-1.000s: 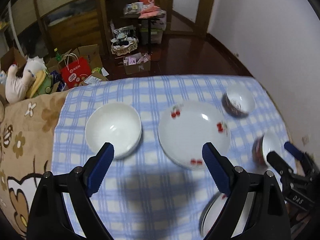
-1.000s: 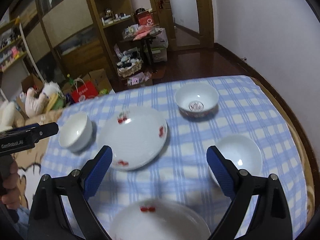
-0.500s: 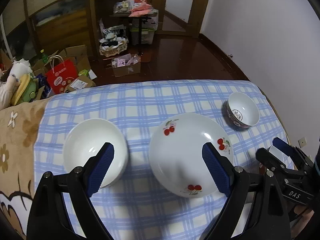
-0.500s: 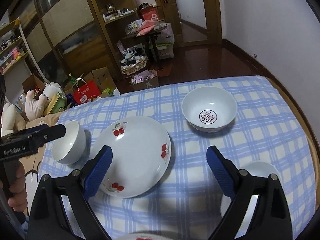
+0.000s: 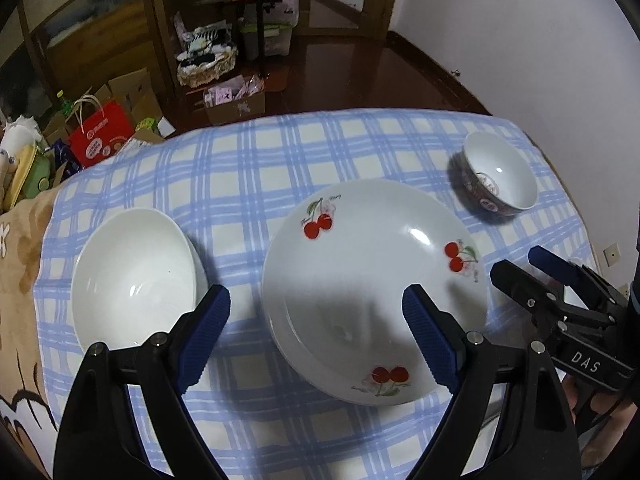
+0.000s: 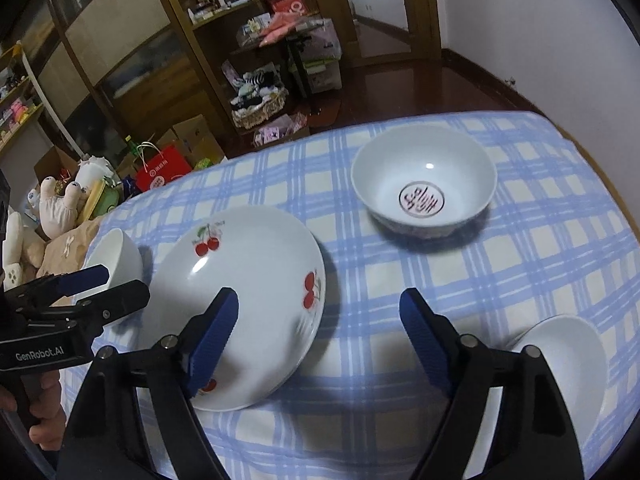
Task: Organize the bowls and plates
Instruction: 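Move both open tools toward opposite rims of the large cherry plate, then close the left tool on the cherry plate rim while the right tool grips the opposite rim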
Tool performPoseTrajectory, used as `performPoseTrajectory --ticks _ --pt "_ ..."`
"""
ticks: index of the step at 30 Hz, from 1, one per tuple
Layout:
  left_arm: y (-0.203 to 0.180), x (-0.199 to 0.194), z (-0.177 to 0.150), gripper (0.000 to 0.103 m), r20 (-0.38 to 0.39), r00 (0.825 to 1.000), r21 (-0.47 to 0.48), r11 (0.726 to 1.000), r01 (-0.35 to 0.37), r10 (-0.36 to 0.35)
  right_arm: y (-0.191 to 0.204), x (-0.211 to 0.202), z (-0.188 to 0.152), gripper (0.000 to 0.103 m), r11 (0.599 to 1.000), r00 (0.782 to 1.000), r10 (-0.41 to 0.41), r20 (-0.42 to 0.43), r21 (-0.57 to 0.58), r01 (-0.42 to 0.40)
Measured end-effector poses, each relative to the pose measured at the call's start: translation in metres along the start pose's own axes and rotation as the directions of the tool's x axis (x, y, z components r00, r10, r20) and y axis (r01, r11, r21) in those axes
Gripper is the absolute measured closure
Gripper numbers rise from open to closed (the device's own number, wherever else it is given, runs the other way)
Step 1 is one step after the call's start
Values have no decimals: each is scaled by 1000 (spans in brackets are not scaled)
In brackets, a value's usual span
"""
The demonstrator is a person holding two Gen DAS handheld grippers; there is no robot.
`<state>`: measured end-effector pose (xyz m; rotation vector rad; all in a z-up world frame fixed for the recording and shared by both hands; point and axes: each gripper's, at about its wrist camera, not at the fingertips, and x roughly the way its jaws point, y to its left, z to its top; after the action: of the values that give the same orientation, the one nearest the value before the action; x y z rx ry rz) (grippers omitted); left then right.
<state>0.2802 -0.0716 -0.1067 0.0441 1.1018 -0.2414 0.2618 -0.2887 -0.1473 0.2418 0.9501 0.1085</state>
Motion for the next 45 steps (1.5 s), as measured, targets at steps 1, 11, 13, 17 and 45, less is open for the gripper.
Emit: performPoseTrajectory --ticks 1,11,13,17,45 --pt "0 3 -1 16 -7 1000 -5 1000 0 0 -1 2 -1 16 1000 1000 1 -5 1 -1" --pt "2 24 -9 16 -56 998 4 1000 -25 26 3 17 -12 16 997 998 -57 -19 -43 56" --pt "3 25 -10 16 -61 998 3 1000 -27 27 3 17 -12 16 997 998 -61 -18 -47 60" --pt "5 29 -12 16 -76 997 -12 1000 -23 22 2 17 -12 21 996 997 -74 -13 -53 74" --pt "18 52 -23 46 -139 990 -83 996 -22 11 0 9 -7 59 996 999 -27 32 -83 30"
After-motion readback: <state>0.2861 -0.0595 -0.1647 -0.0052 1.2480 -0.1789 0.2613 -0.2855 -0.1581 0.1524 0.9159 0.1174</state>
